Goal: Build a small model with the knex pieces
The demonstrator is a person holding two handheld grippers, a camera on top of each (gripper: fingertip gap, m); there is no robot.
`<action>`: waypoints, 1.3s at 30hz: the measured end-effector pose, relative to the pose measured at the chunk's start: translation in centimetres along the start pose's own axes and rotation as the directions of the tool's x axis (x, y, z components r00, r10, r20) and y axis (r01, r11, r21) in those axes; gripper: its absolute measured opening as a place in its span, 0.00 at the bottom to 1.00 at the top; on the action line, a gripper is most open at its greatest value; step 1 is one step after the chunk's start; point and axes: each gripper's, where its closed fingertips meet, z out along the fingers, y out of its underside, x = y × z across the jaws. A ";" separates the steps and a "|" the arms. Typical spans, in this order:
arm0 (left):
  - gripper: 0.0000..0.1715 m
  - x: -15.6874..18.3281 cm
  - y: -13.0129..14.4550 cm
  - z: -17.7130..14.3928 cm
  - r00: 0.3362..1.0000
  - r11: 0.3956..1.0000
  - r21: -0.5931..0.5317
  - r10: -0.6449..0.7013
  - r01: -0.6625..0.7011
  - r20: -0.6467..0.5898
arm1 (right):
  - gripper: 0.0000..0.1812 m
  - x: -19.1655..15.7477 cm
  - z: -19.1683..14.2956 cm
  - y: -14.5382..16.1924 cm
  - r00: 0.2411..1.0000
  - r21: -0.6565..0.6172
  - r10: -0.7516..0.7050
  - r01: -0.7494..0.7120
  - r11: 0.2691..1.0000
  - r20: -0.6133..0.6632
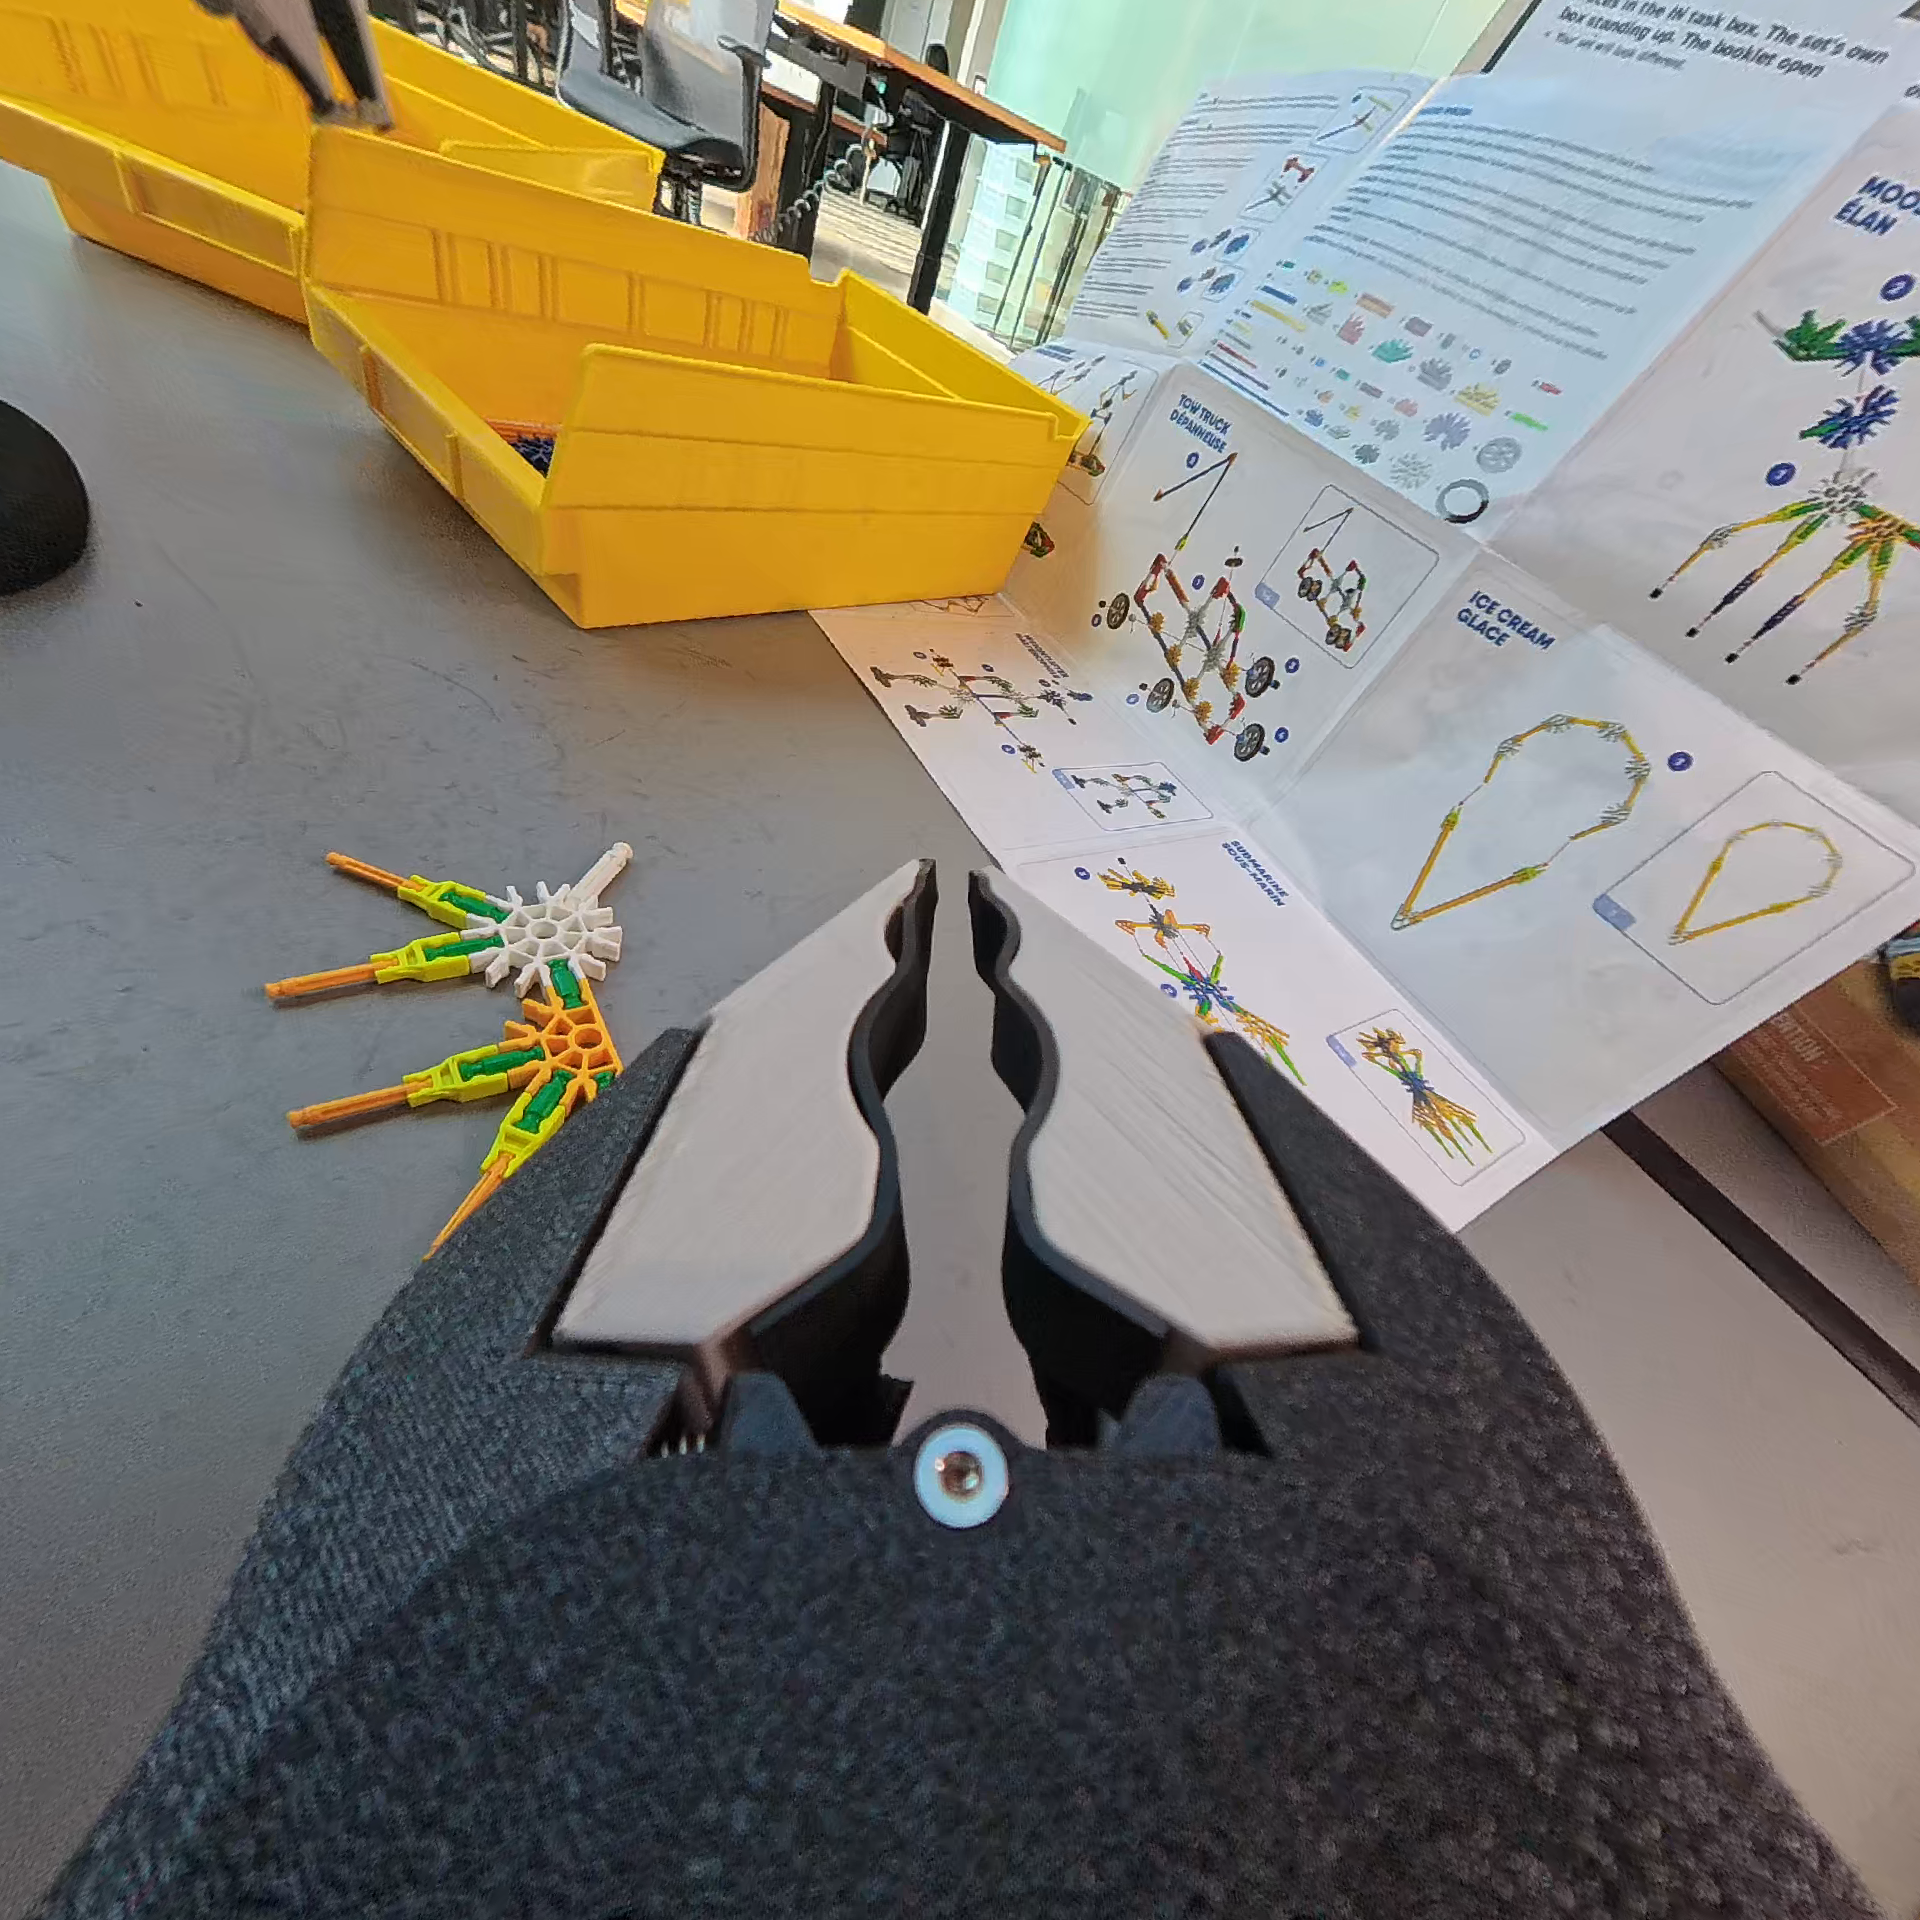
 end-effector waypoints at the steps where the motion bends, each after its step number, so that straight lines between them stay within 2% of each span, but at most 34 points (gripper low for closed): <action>1: 0.08 3.5 0.3 2.3 0.996 0.999 -0.017 0.039 -0.041 -0.077 | 0.03 0.2 -0.1 -0.1 1.000 0.005 0.000 0.000 1.000 -0.017; 3: 0.09 8.9 1.5 6.9 0.980 0.995 -0.053 0.076 -0.087 -0.186 | 0.03 0.6 -0.2 -0.1 0.999 0.010 0.006 -0.006 1.000 -0.037; 5: 0.09 12.3 2.5 10.5 0.965 0.992 -0.078 0.075 -0.098 -0.252 | 0.05 0.6 -0.4 0.0 1.000 0.004 0.007 -0.007 1.000 -0.030; 9: 0.09 14.4 3.6 14.8 0.964 0.986 -0.124 0.081 -0.115 -0.252 | 0.15 0.6 -0.7 0.3 0.999 -0.016 0.030 -0.030 0.999 -0.026; 12: 0.09 14.3 3.9 16.0 0.972 0.981 -0.147 0.095 -0.129 -0.217 | 0.27 1.0 -0.8 0.4 0.997 -0.024 0.069 -0.070 0.997 -0.035; 14: 0.13 14.2 3.7 16.0 0.974 0.982 -0.137 0.100 -0.129 -0.204 | 0.33 0.9 -0.8 0.3 0.995 -0.023 0.100 -0.101 0.995 -0.009; 18: 0.20 12.9 1.8 14.0 0.982 0.994 -0.039 0.090 -0.097 -0.166 | 0.40 -0.4 -1.1 -0.3 0.985 -0.006 0.143 -0.143 0.990 0.100; 21: 0.22 9.0 -0.6 10.0 0.997 0.995 0.072 0.069 -0.067 -0.028 | 0.43 -1.5 -1.6 -0.9 0.971 0.003 0.155 -0.158 0.987 0.181; 23: 0.22 4.2 -1.8 5.7 0.991 0.990 0.133 0.029 -0.047 0.133 | 0.44 -2.2 -1.9 -1.2 0.961 0.001 0.151 -0.156 0.988 0.230; 25: 0.23 -1.8 -2.4 0.3 0.945 0.982 0.184 -0.031 -0.032 0.327 | 0.46 -2.7 -2.1 -1.3 0.956 -0.004 0.139 -0.143 0.990 0.259; 27: 0.23 -7.8 -1.6 -5.2 0.870 0.979 0.202 -0.124 0.029 0.476 | 0.46 -3.2 -2.2 -1.4 0.951 -0.007 0.129 -0.133 0.991 0.281; 30: 0.24 -15.6 1.6 -10.8 0.773 0.980 0.132 -0.197 0.147 0.604 | 0.46 -3.9 -2.2 -1.3 0.941 -0.014 0.127 -0.129 0.992 0.313; 32: 0.22 -18.7 4.9 -11.4 0.784 0.974 0.000 -0.183 0.228 0.593 | 0.45 -4.3 -2.1 -1.1 0.940 -0.019 0.118 -0.118 0.993 0.321; 34: 0.19 -20.5 8.2 -10.3 0.823 0.953 -0.139 -0.154 0.270 0.547 | 0.43 -4.6 -2.0 -0.9 0.937 -0.023 0.111 -0.109 0.994 0.331; 36: 0.19 -20.9 11.7 -8.7 0.867 0.906 -0.302 -0.123 0.296 0.483 | 0.41 -4.9 -2.0 -0.8 0.932 -0.025 0.106 -0.103 0.994 0.348; 39: 0.18 -21.2 14.4 -6.9 0.899 0.863 -0.417 -0.090 0.285 0.429 | 0.35 -5.6 -2.1 -0.6 0.918 -0.027 0.103 -0.100 0.995 0.383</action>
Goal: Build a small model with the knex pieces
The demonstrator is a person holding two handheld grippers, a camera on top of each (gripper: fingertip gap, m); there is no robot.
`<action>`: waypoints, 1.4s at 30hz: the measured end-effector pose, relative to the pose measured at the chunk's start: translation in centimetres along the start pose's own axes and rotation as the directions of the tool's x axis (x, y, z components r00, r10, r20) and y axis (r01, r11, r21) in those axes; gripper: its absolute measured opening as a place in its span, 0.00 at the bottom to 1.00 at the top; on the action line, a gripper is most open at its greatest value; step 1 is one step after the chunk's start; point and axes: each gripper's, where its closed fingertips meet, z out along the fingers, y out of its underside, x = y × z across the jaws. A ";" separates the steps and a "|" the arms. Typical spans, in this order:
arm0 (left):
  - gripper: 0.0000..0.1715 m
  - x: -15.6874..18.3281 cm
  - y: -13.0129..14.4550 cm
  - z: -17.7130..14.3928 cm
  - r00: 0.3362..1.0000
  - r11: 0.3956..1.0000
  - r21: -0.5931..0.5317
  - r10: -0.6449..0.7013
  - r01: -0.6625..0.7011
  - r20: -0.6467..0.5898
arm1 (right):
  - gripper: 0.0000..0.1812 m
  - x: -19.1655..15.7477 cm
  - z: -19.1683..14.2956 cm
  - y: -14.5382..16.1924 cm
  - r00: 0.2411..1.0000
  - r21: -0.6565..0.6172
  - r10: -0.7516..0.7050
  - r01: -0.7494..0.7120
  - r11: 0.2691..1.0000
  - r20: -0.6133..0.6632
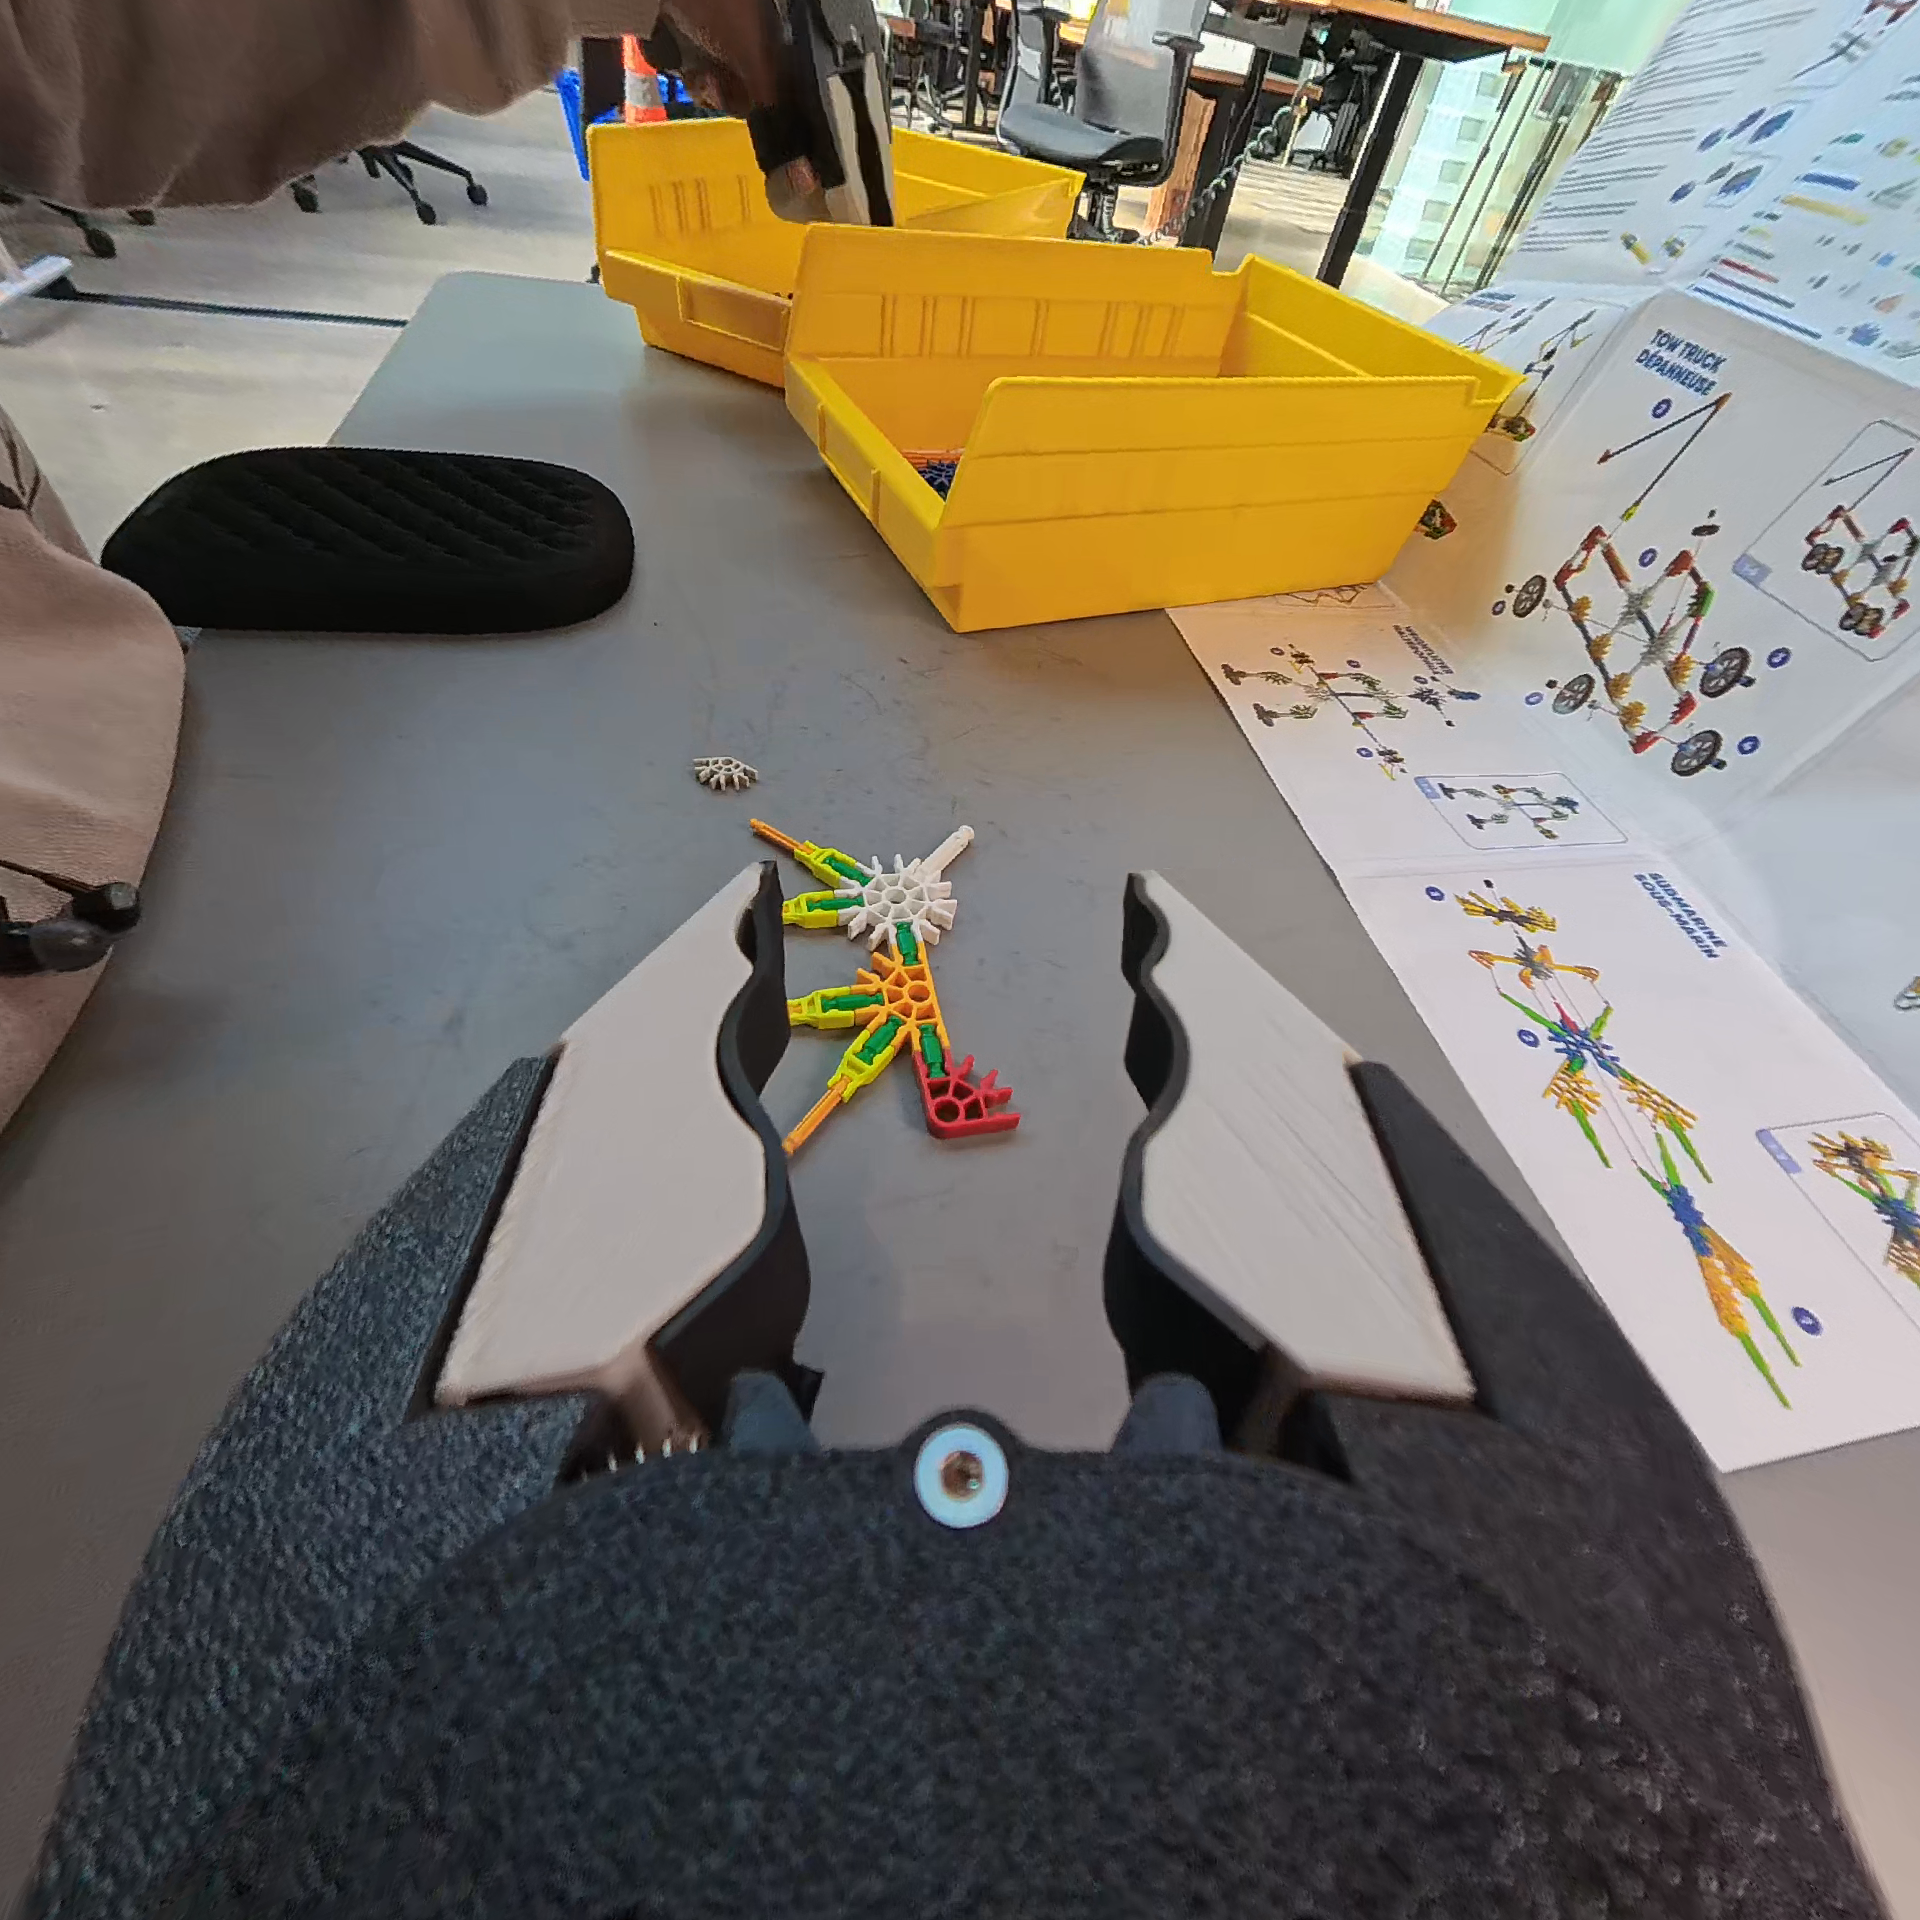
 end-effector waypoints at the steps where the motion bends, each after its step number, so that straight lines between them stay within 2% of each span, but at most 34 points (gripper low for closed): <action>1: 0.18 0.2 0.2 0.6 1.000 1.000 -0.019 0.014 -0.014 -0.013 | 0.35 -0.1 0.1 0.1 1.000 -0.002 0.001 -0.001 1.000 0.006; 6: 0.15 -0.4 1.1 2.5 0.996 0.988 -0.123 0.088 -0.088 -0.004 | 0.32 -0.1 0.1 0.1 1.000 -0.002 0.005 -0.005 1.000 0.009; 15: 0.14 -0.5 1.4 3.9 0.989 0.970 -0.195 0.142 -0.147 -0.040 | 0.30 -0.1 0.1 0.1 1.000 0.002 0.010 -0.010 1.000 0.015; 23: 0.08 -0.3 1.6 4.3 0.989 0.967 -0.222 0.107 -0.128 -0.103 | 0.29 -0.1 0.0 0.0 1.000 0.010 0.021 -0.021 1.000 0.019; 28: 0.08 -0.3 1.6 4.2 0.989 0.968 -0.209 0.129 -0.143 -0.079 | 0.29 -0.1 0.0 0.0 1.000 0.008 0.017 -0.017 1.000 0.021; 31: 0.08 -0.3 1.1 2.9 0.991 0.976 -0.168 0.133 -0.137 -0.036 | 0.28 -0.2 0.0 0.0 1.000 0.007 0.012 -0.012 1.000 0.018; 35: 0.08 -0.2 -2.7 -3.2 0.975 0.986 0.015 0.162 -0.166 0.155 | 0.28 -0.2 0.0 0.1 1.000 0.004 0.013 -0.013 1.000 0.020; 36: 0.08 0.9 -4.0 -5.1 0.963 0.977 0.070 0.187 -0.204 0.193 | 0.28 -0.2 0.1 0.1 1.000 0.002 0.013 -0.013 1.000 0.021; 38: 0.08 5.6 -6.8 -8.1 0.948 0.936 0.197 0.254 -0.290 0.191 | 0.28 -0.2 0.1 0.1 1.000 -0.002 0.012 -0.012 1.000 0.025; 40: 0.08 12.8 -9.0 -9.5 0.922 0.871 0.303 0.367 -0.386 0.119 | 0.28 -0.4 0.2 0.2 1.000 -0.009 0.003 -0.003 1.000 0.027; 42: 0.08 20.7 -10.1 -9.0 0.857 0.788 0.362 0.511 -0.498 0.065 | 0.27 -0.6 0.3 0.3 0.999 -0.018 -0.011 0.012 1.000 0.030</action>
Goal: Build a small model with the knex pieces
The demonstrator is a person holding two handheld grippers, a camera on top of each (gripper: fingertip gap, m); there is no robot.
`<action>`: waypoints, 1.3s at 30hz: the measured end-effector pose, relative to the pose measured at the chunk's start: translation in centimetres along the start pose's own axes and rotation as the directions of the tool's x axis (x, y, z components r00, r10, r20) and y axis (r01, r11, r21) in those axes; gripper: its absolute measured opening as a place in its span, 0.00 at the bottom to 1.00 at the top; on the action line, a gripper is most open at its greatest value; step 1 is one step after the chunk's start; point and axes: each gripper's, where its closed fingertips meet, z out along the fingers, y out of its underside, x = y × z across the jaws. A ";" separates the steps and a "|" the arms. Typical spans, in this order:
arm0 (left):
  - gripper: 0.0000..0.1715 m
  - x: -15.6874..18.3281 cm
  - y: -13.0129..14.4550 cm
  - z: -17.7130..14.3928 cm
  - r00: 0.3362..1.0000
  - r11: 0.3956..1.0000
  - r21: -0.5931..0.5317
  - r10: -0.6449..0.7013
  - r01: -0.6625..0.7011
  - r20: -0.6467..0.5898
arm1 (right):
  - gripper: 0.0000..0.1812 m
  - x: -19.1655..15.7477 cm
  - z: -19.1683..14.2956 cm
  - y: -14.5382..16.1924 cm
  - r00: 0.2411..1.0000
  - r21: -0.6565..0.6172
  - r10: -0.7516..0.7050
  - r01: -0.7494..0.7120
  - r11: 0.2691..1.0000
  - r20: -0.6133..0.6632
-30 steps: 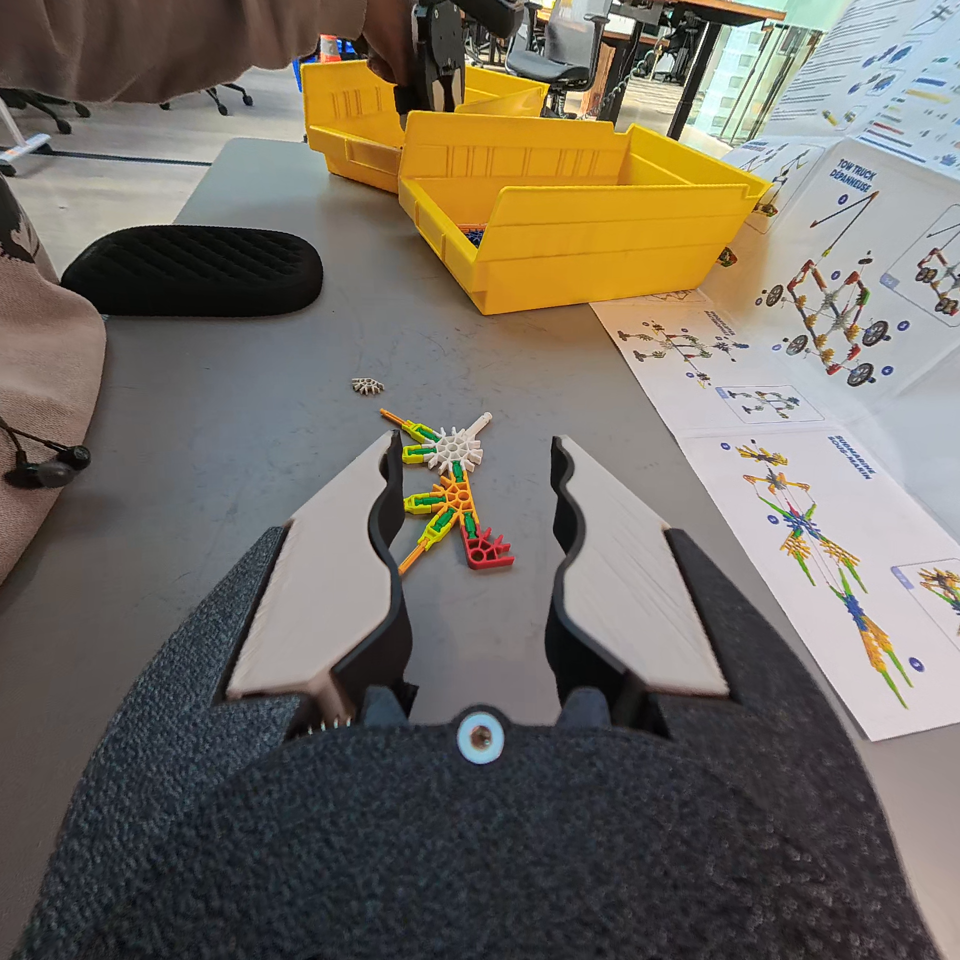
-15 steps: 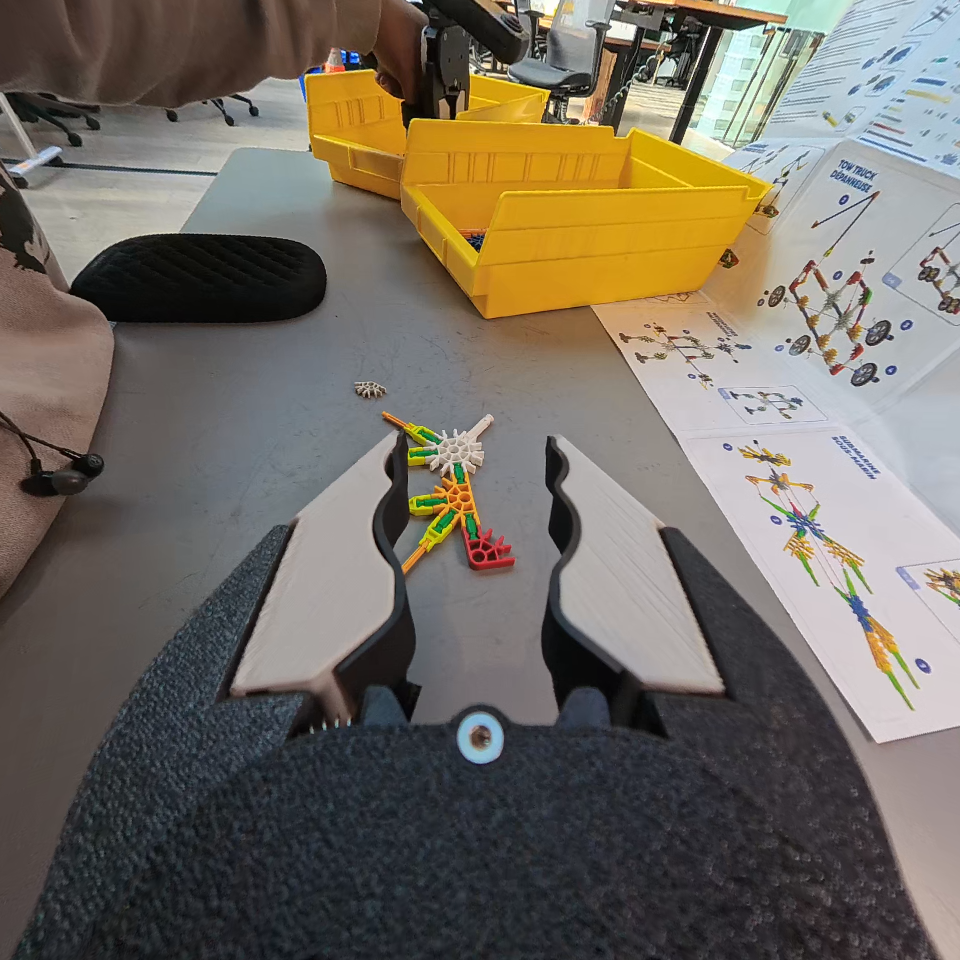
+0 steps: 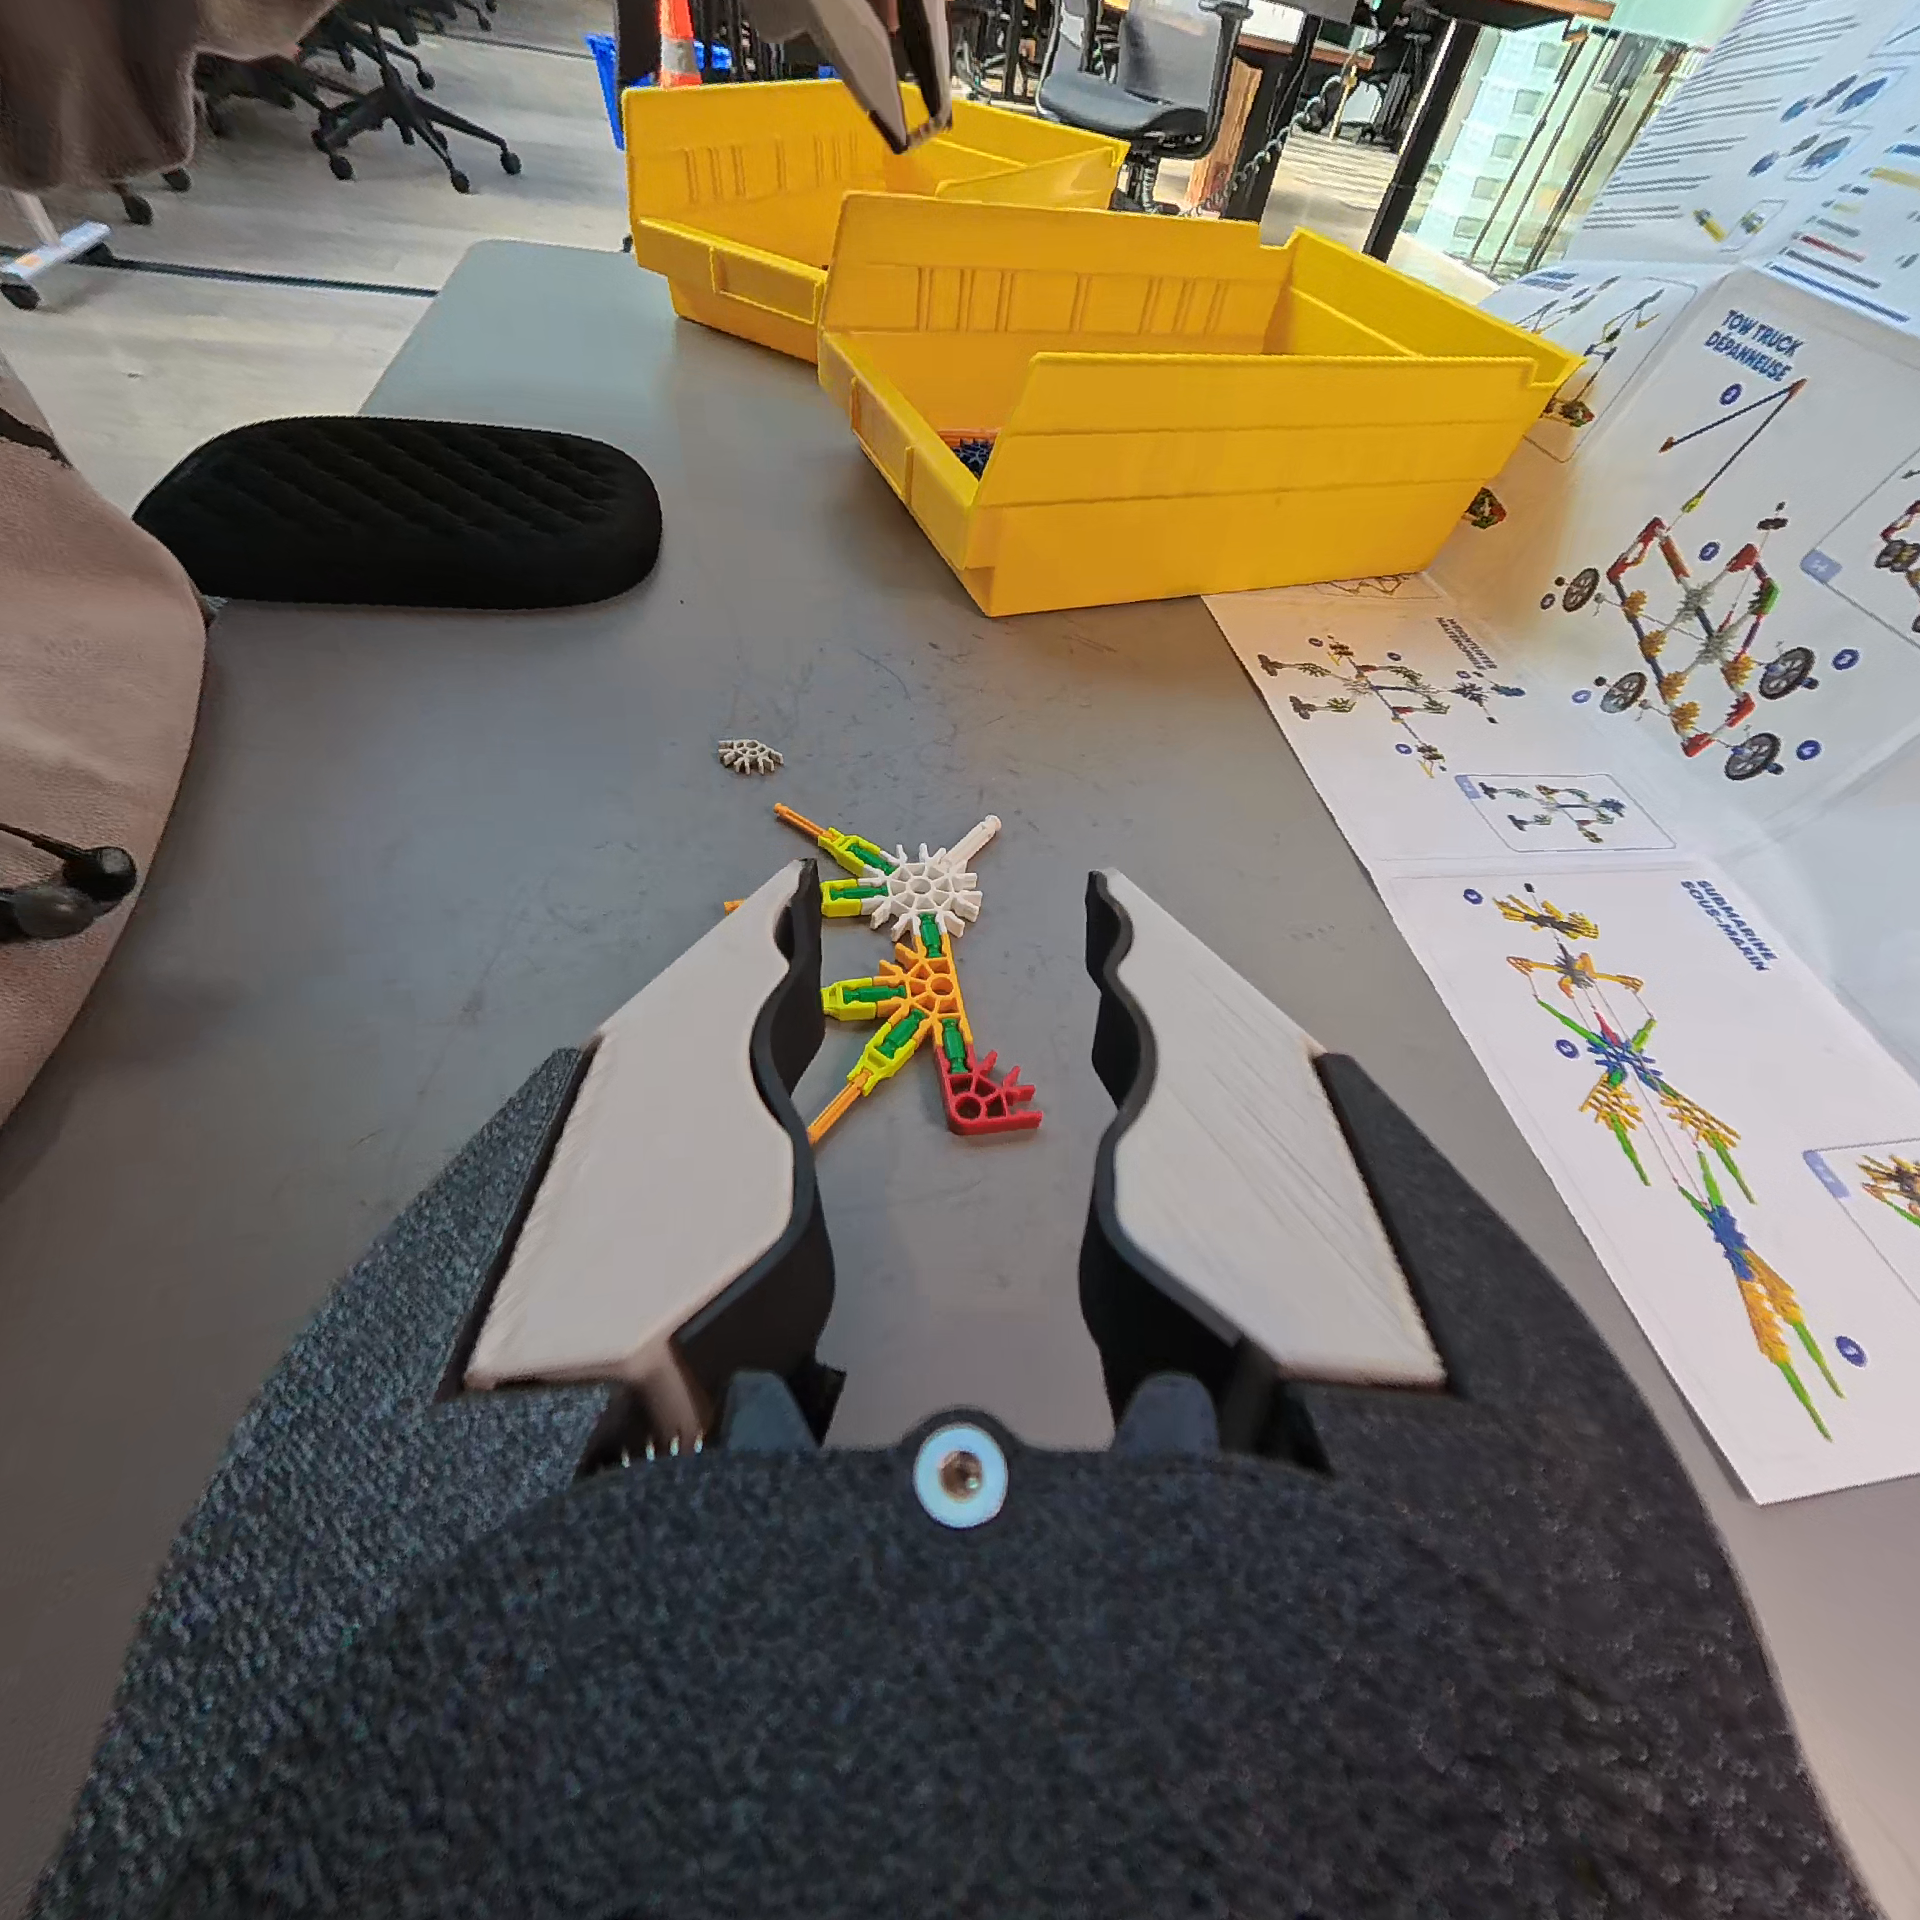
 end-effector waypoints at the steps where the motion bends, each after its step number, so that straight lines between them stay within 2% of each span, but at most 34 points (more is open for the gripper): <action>1: 0.08 3.5 -2.1 1.3 0.996 0.997 0.042 0.067 -0.065 -0.060 | 0.27 -0.1 0.1 0.0 1.000 -0.003 -0.005 0.005 1.000 0.002; 3: 0.08 10.3 -5.8 4.2 0.968 0.977 0.145 0.182 -0.158 -0.172 | 0.27 -0.5 0.2 0.0 1.000 -0.005 -0.012 0.012 1.000 0.011; 6: 0.08 18.7 -9.7 8.6 0.902 0.945 0.259 0.280 -0.199 -0.329 | 0.23 -1.3 0.4 0.3 0.998 -0.037 -0.041 0.043 0.998 0.038; 8: 0.08 21.7 -11.7 11.0 0.876 0.928 0.307 0.320 -0.213 -0.360 | 0.16 -2.5 0.7 1.0 0.993 -0.090 -0.085 0.092 0.992 0.081; 10: 0.08 23.3 -13.8 12.3 0.859 0.911 0.360 0.342 -0.202 -0.382 | 0.15 -3.7 1.1 1.3 0.985 -0.125 -0.121 0.136 0.983 0.122; 13: 0.08 23.8 -15.6 12.9 0.867 0.881 0.418 0.375 -0.223 -0.329 | 0.15 -4.8 1.9 1.6 0.982 -0.162 -0.122 0.145 0.976 0.142; 16: 0.08 23.4 -15.8 12.7 0.884 0.854 0.454 0.395 -0.254 -0.249 | 0.14 -4.5 2.3 1.9 0.989 -0.184 -0.072 0.096 0.978 0.133; 22: 0.08 22.1 -16.0 12.2 0.911 0.803 0.507 0.405 -0.312 -0.081 | 0.13 -3.9 3.0 1.1 0.986 -0.166 0.126 -0.107 0.980 0.112; 25: 0.08 21.8 -16.4 11.9 0.908 0.773 0.530 0.419 -0.349 -0.012 | 0.13 -3.2 3.6 1.3 0.964 -0.179 0.257 -0.241 0.954 0.069; 29: 0.09 21.2 -16.3 11.6 0.899 0.749 0.527 0.434 -0.400 0.066 | 0.11 -3.4 4.1 0.7 0.913 -0.153 0.397 -0.381 0.912 0.090; 34: 0.08 21.1 -15.9 11.5 0.888 0.737 0.521 0.449 -0.430 0.098 | 0.11 -3.5 4.2 -0.5 0.861 -0.100 0.494 -0.484 0.869 0.126; 36: 0.08 21.4 -16.1 11.3 0.884 0.728 0.528 0.455 -0.438 0.106 | 0.04 -3.2 4.3 -0.4 0.861 -0.098 0.498 -0.490 0.866 0.104; 39: 0.08 21.2 -16.3 11.1 0.900 0.733 0.549 0.426 -0.402 0.090 | 0.01 -3.0 3.9 -0.5 0.851 -0.087 0.514 -0.507 0.858 0.113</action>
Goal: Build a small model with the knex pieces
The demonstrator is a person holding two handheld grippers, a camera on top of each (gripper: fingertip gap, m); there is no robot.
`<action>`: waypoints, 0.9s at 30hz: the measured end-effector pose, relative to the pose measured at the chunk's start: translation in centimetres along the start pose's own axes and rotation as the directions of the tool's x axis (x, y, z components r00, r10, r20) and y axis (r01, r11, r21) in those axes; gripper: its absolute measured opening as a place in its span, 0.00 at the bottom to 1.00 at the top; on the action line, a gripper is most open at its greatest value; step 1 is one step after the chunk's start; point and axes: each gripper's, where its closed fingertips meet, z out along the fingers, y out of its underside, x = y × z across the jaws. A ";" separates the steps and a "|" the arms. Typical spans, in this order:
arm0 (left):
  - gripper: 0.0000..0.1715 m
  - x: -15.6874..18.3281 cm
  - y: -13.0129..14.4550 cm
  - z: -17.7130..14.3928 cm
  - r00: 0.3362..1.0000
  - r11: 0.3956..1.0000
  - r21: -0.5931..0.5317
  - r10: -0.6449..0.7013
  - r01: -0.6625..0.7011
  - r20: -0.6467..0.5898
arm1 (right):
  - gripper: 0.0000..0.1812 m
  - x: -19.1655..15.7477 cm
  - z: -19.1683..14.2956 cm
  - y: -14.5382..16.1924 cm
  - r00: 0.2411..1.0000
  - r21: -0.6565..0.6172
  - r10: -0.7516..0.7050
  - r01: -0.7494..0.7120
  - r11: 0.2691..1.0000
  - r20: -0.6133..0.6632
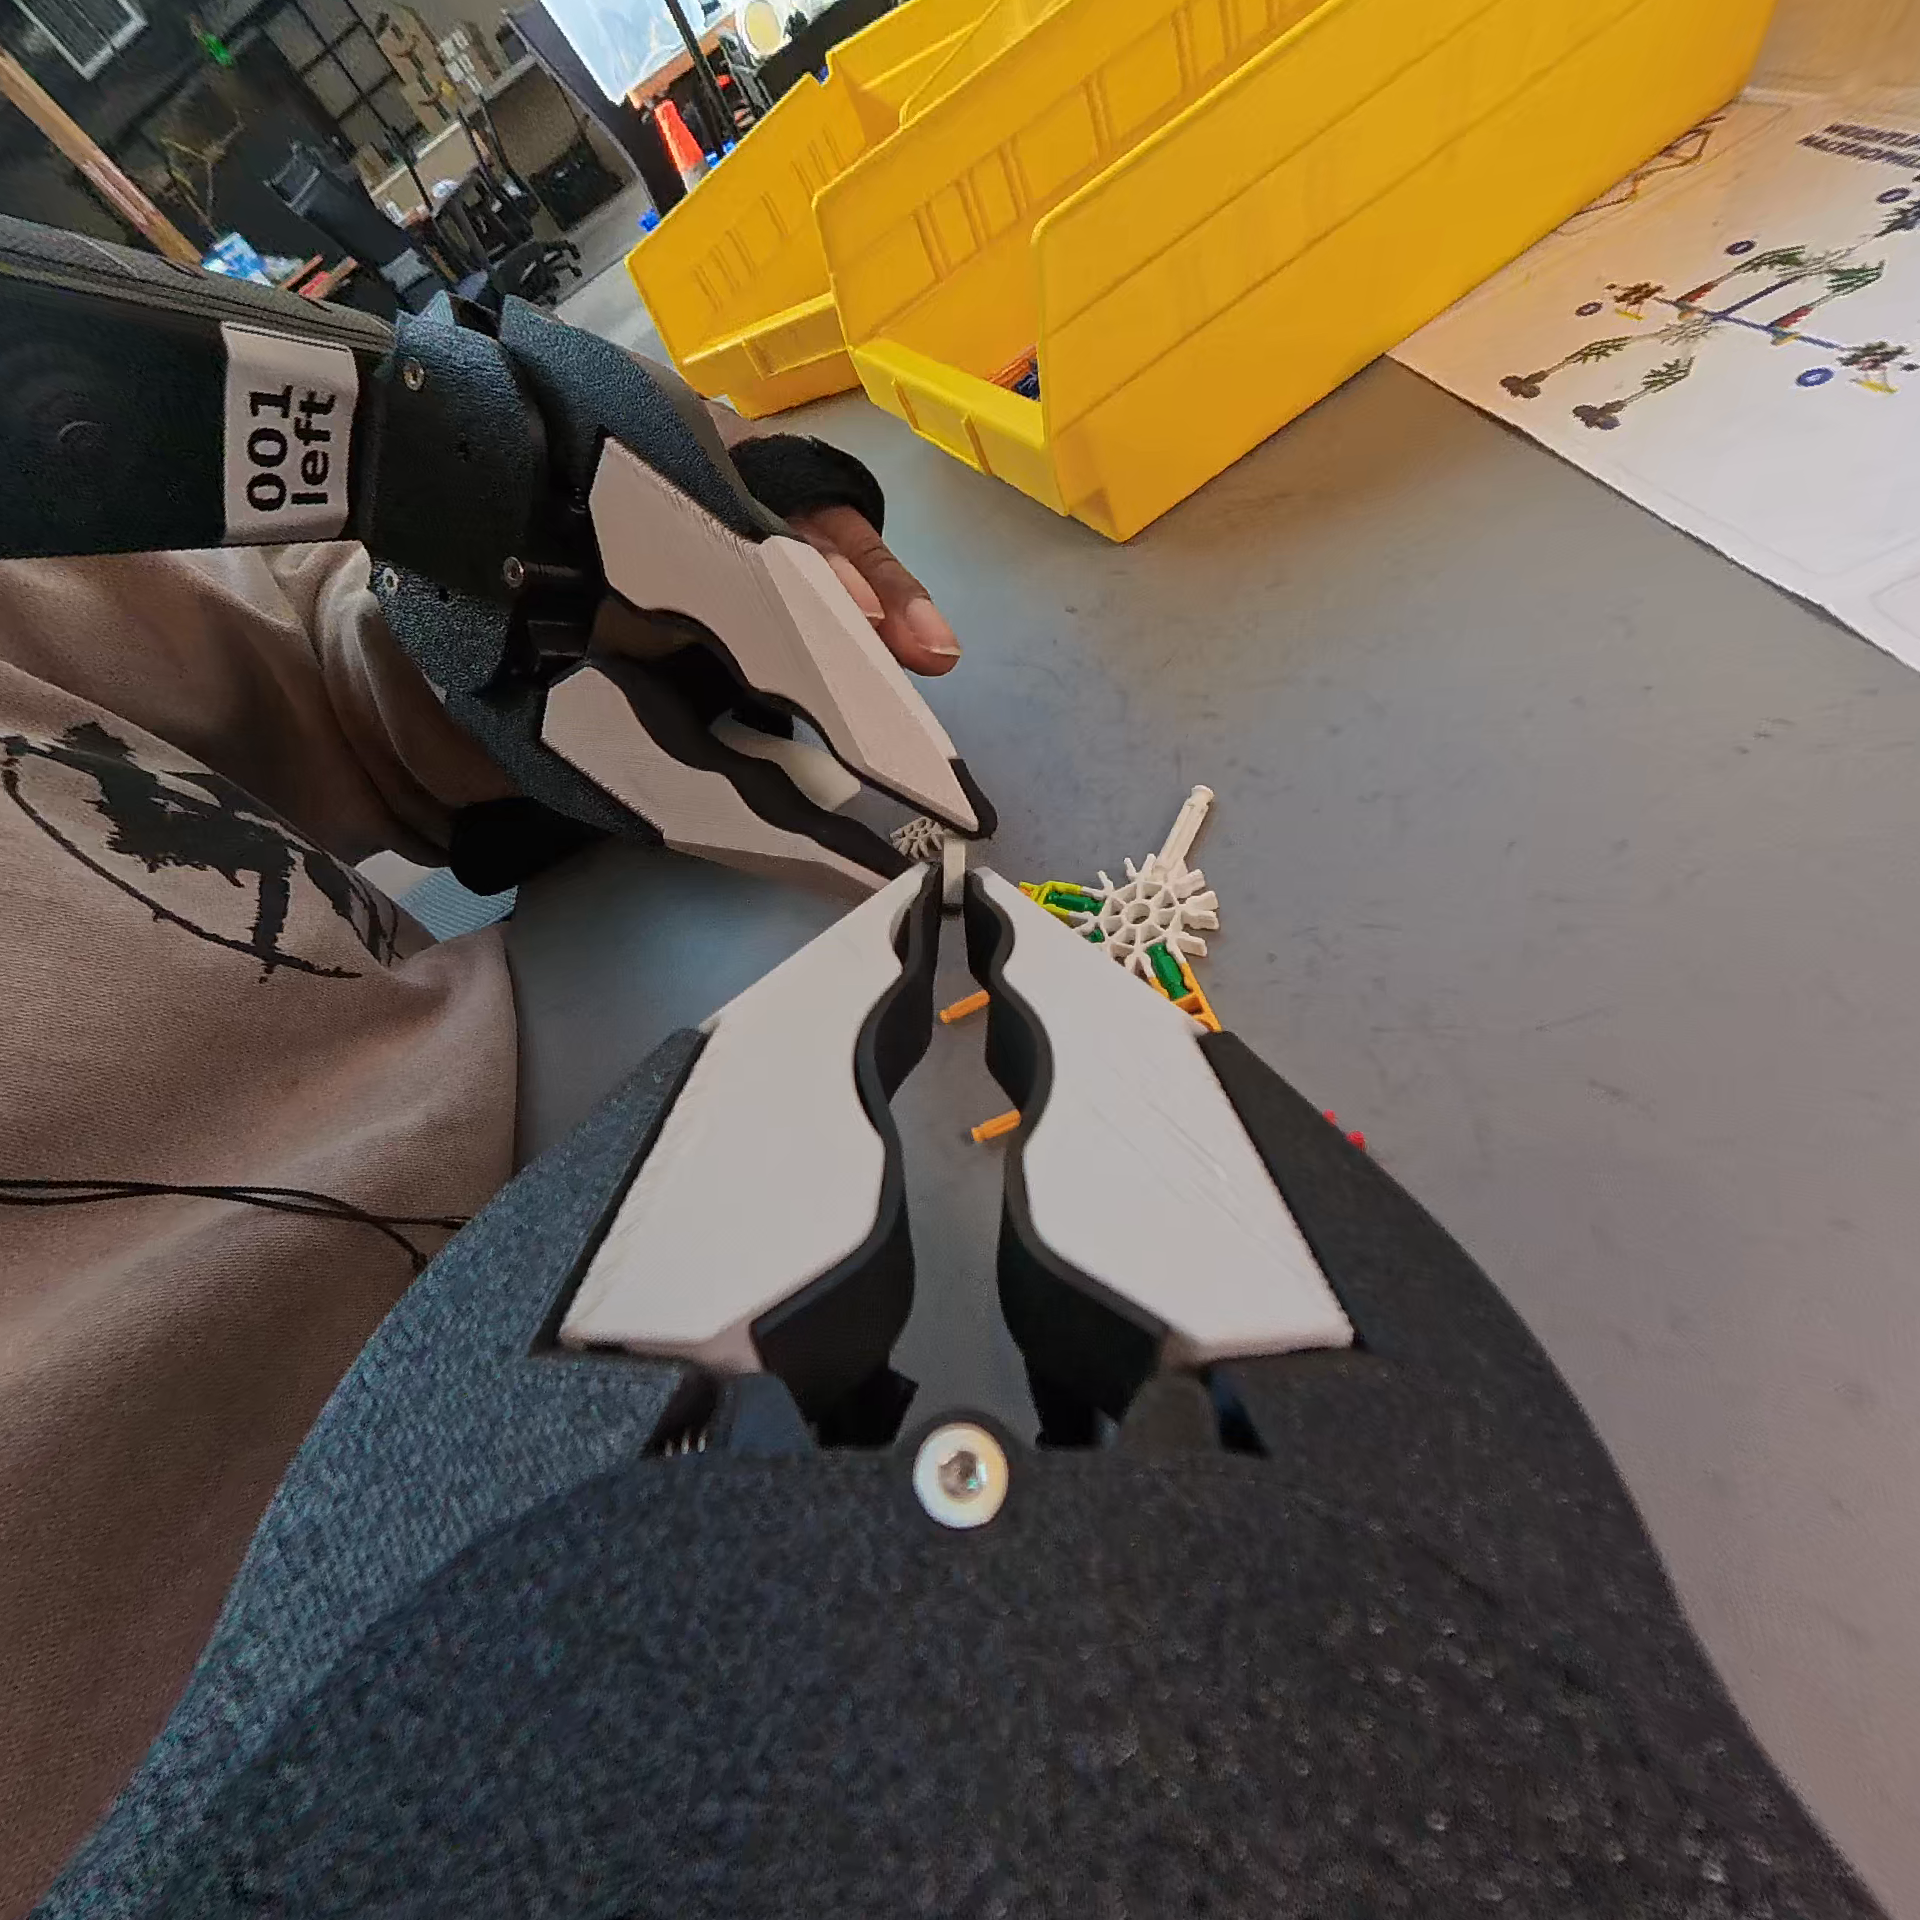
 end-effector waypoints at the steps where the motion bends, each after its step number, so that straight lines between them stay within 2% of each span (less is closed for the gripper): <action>1: 0.09 -0.2 0.1 -0.1 1.000 1.000 0.005 -0.029 0.029 -0.003 | 0.01 0.1 -0.3 -0.1 1.000 0.002 0.006 -0.006 1.000 -0.001; 3: 0.10 -0.5 0.3 -0.2 0.994 0.994 0.021 -0.109 0.109 -0.028 | 0.01 0.6 -1.2 -0.2 1.000 -0.007 -0.001 0.001 1.000 -0.024; 5: 0.10 -0.7 0.9 -0.4 0.976 0.978 0.016 -0.205 0.207 -0.075 | 0.01 1.0 -2.3 0.7 0.998 -0.084 -0.023 0.019 0.996 -0.050; 8: 0.14 -0.1 3.4 -0.3 0.921 0.935 -0.107 -0.351 0.337 -0.170 | 0.01 1.7 -4.1 3.3 0.991 -0.234 -0.072 0.044 0.971 -0.115; 11: 0.14 1.0 5.5 -0.5 0.857 0.887 -0.204 -0.456 0.415 -0.239 | 0.01 1.5 -4.9 5.7 0.992 -0.310 -0.049 0.011 0.951 -0.117; 13: 0.14 1.4 6.1 -0.8 0.830 0.869 -0.237 -0.488 0.434 -0.270 | 0.01 1.8 -5.2 6.9 0.990 -0.359 -0.047 -0.004 0.933 -0.135; 19: 0.13 2.9 7.2 -1.3 0.791 0.845 -0.321 -0.521 0.427 -0.320 | 0.03 3.2 -5.5 8.1 0.978 -0.443 -0.083 -0.011 0.897 -0.191; 23: 0.13 3.5 7.0 -1.5 0.785 0.849 -0.326 -0.516 0.416 -0.342 | 0.11 3.3 -6.3 8.5 0.969 -0.494 -0.173 0.065 0.867 -0.176; 27: 0.13 3.8 6.9 -1.8 0.773 0.848 -0.330 -0.520 0.415 -0.363 | 0.12 3.2 -6.5 8.7 0.962 -0.509 -0.218 0.107 0.854 -0.165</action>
